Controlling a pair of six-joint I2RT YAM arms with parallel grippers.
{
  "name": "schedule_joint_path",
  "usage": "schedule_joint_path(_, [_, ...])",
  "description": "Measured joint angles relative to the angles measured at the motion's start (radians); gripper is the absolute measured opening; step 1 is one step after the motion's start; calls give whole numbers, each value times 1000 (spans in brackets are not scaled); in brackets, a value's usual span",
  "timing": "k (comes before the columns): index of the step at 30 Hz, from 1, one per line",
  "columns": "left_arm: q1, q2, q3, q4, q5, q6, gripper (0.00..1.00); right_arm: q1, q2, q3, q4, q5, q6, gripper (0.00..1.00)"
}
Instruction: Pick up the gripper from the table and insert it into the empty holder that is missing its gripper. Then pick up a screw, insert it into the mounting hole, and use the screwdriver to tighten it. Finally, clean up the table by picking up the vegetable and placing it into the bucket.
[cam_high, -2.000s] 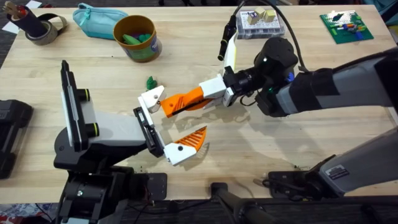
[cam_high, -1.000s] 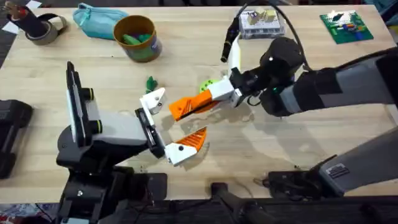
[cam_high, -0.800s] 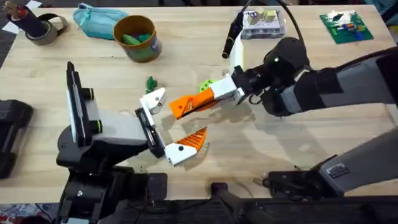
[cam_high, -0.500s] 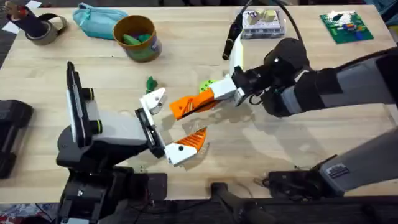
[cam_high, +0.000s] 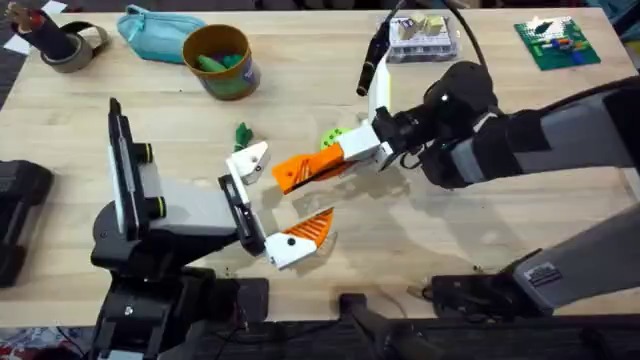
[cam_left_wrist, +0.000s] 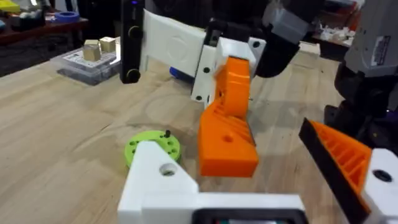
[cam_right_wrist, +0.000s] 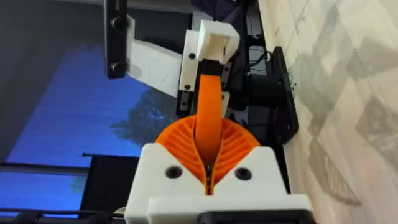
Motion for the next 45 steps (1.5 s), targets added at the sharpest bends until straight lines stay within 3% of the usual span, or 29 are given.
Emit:
schedule_joint_path(32, [0,0,0,-3,25,37,988,26,0,0,0,17,2,21])
schedule_joint_path(45, [0,0,0,-3,25,37,988,27,0,0,-4,94,-5,21])
